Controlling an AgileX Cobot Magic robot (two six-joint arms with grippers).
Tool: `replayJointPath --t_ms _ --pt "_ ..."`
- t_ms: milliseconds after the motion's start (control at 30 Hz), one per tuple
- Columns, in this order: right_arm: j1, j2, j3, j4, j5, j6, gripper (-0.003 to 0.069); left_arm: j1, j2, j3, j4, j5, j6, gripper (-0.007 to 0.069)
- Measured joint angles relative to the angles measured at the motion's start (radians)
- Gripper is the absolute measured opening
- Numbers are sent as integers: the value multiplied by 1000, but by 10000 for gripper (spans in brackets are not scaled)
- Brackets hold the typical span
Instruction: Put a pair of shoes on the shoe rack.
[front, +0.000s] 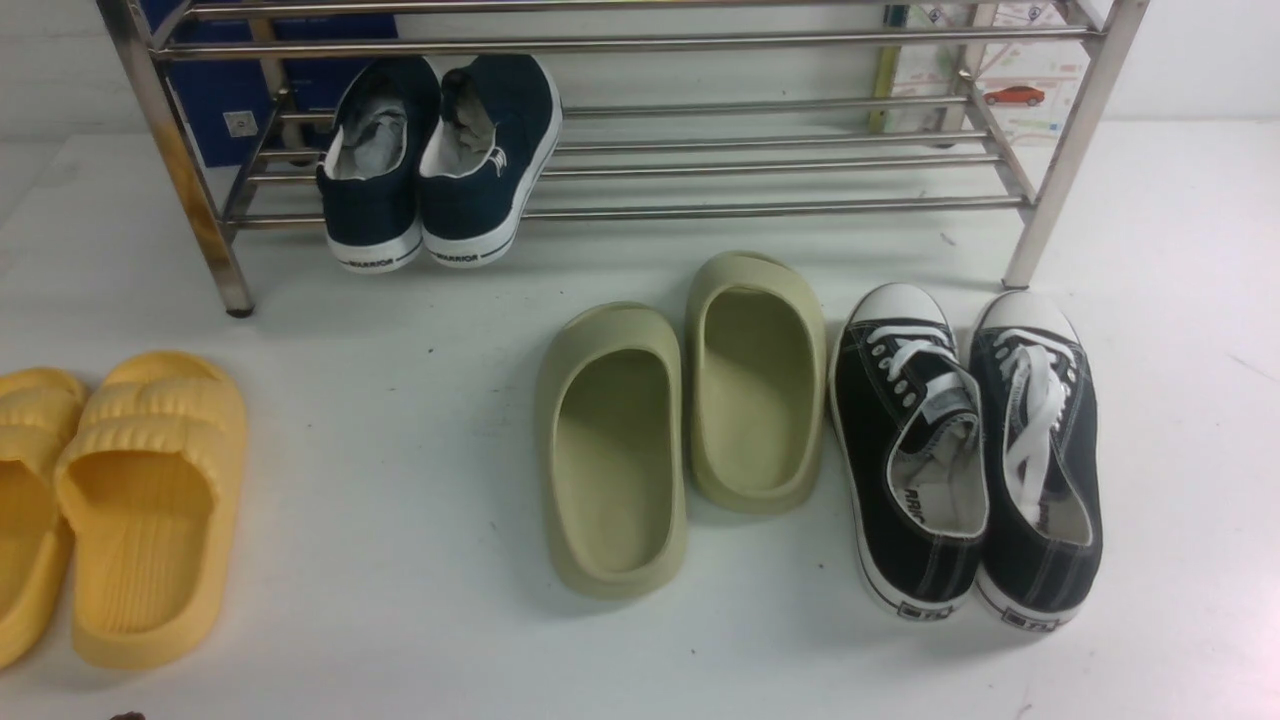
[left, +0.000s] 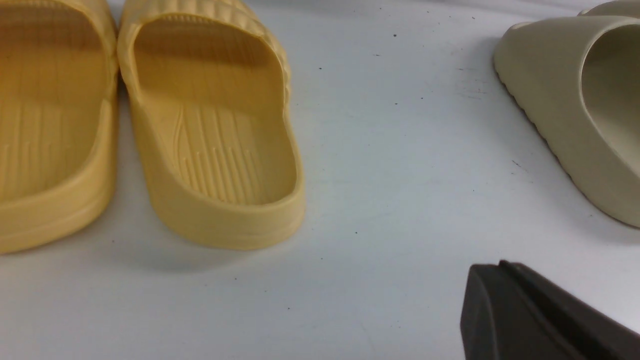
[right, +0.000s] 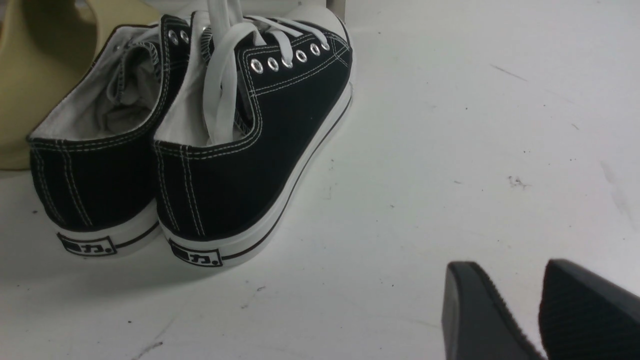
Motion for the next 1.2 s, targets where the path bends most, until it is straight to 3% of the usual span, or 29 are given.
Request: replayJointPath --t_ms 1200 --pt "0 0 0 0 0 0 239 0 0 0 -1 -1 3 22"
